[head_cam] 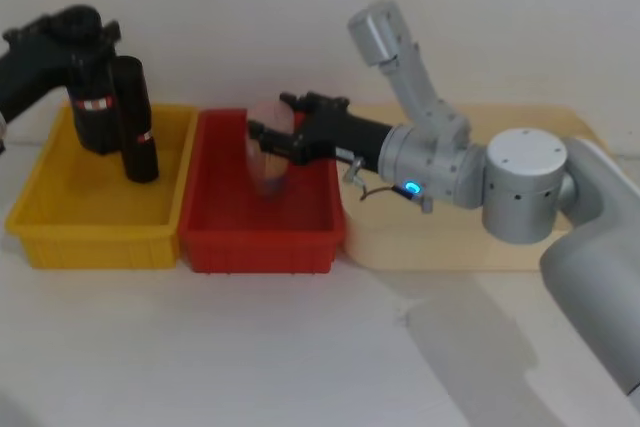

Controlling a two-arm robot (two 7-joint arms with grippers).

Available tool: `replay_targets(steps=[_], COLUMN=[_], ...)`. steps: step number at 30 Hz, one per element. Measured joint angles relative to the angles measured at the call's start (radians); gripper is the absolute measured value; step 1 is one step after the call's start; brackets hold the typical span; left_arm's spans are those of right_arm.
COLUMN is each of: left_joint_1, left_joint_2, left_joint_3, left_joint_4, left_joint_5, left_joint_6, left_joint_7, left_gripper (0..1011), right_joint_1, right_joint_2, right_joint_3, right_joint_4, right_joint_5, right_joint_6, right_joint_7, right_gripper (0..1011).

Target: Pick up the garbage bag with the one hand and transfer it to the other hand.

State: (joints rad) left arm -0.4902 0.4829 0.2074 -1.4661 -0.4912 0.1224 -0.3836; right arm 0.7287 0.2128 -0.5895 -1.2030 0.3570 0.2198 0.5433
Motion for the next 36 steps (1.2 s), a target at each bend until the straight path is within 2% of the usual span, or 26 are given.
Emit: replay_targets(steps=[4,7,19,29,36], left_joint_1=[-0.009,-0.026,-0.074,-0.091,-0.094], left_joint_2=[0.003,0.005,-0.001,-0.003,-0.006], left_joint_3=[-0.009,-0.015,-0.011,-0.007,0.001], left_joint_4=[-0.026,-0.052,-0.081,-0.089,-0.089], left_joint_5=[-0.009,-0.022,-0.061,-0.074,-0.072], left_joint_6=[0.003,0.009,0.036,0.045,0.042], left_joint_7=[0.001,-0.001,-0.023,-0.030,-0.025], left_gripper=[532,532,532,532,531], right_joint_1=[-0.006,-0.017,-0.070,-0.128,-0.156], right_joint_2=[0.016,0.038,0.102,0.154,0.179], right_joint_3=[0.012,0.031,0.097,0.161,0.197], right_joint_4=[-0.044,-0.103,-0.255,-0.323,-0.325], right_joint_5=[0.001,0.002,-0.019,-0.035,-0.037], right_joint_6=[0.000,0.005,0.053,0.104,0.127], right_joint_7=[-0.014,-0.040,-0.149,-0.230,-0.258], right_gripper=[647,647,647,647,647])
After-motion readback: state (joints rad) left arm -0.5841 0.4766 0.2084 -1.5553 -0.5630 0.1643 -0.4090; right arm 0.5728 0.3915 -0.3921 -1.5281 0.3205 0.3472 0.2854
